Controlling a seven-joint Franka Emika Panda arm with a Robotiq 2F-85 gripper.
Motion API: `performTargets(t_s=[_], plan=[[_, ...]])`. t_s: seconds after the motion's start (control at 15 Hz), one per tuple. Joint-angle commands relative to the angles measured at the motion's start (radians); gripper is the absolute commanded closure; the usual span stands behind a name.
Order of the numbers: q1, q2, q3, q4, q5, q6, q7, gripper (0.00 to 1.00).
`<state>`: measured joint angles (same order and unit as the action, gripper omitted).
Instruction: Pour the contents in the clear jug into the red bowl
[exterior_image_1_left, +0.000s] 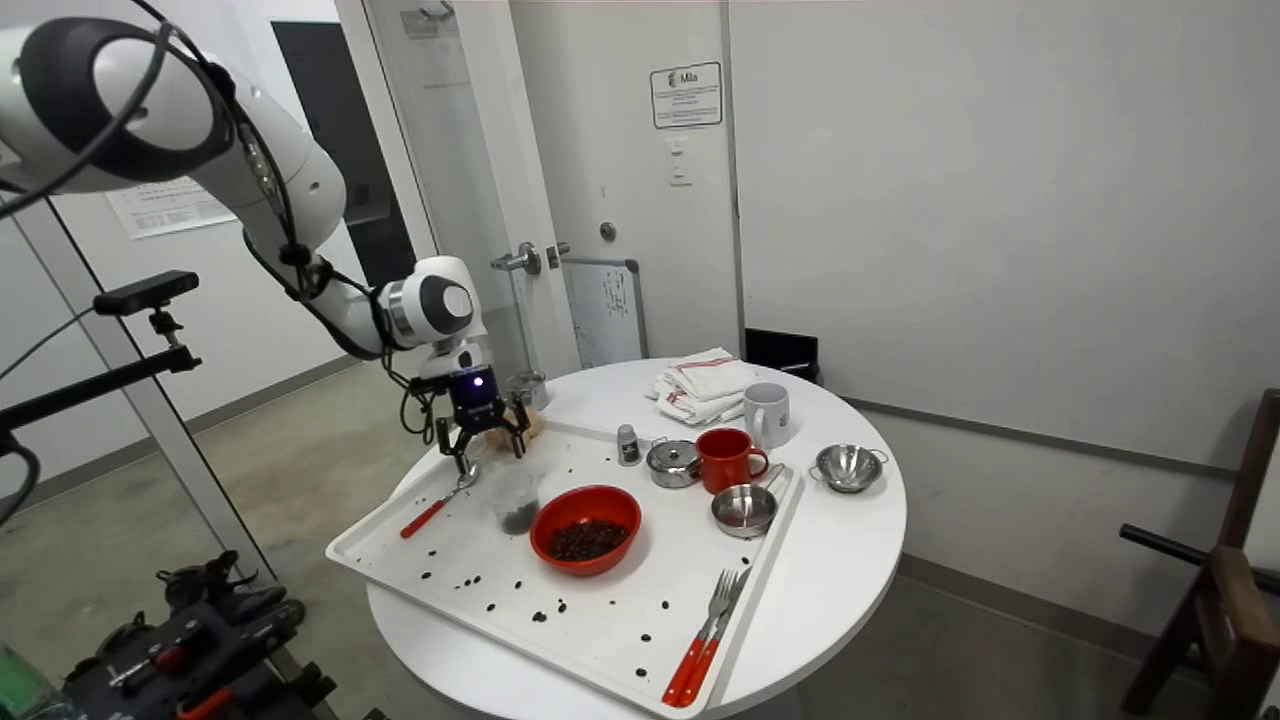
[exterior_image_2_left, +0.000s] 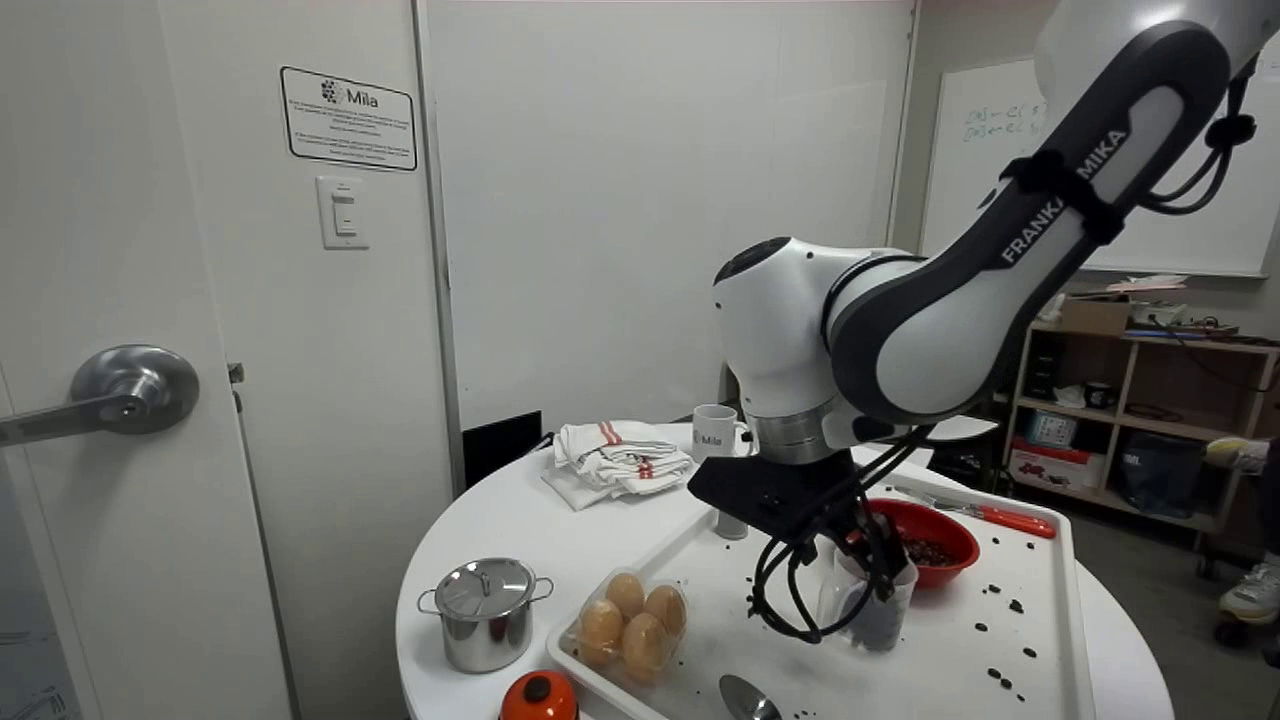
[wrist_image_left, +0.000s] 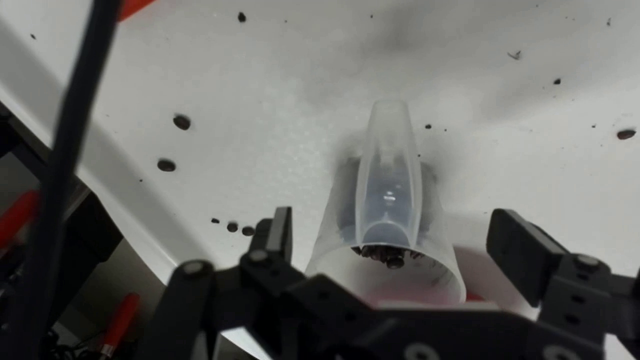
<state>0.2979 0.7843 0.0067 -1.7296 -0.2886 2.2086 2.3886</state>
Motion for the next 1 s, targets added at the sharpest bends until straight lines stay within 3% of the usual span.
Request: performTargets(t_s=[0.0,0.07,0.67,0.93], plan=[[0.009,0.059,-0.011,0.089,0.042,-0.046,-0.045,0.28],[0.007,0.065,-0.011,0.097,0.045,-0.048,-0.054,0.29],[0.008,0.056,-0.008,0.104,0.067,-0.058,-0.111,0.94],[0.013,0.002,-0.011,0.062,0.060,-0.095,-0.142,0.89]])
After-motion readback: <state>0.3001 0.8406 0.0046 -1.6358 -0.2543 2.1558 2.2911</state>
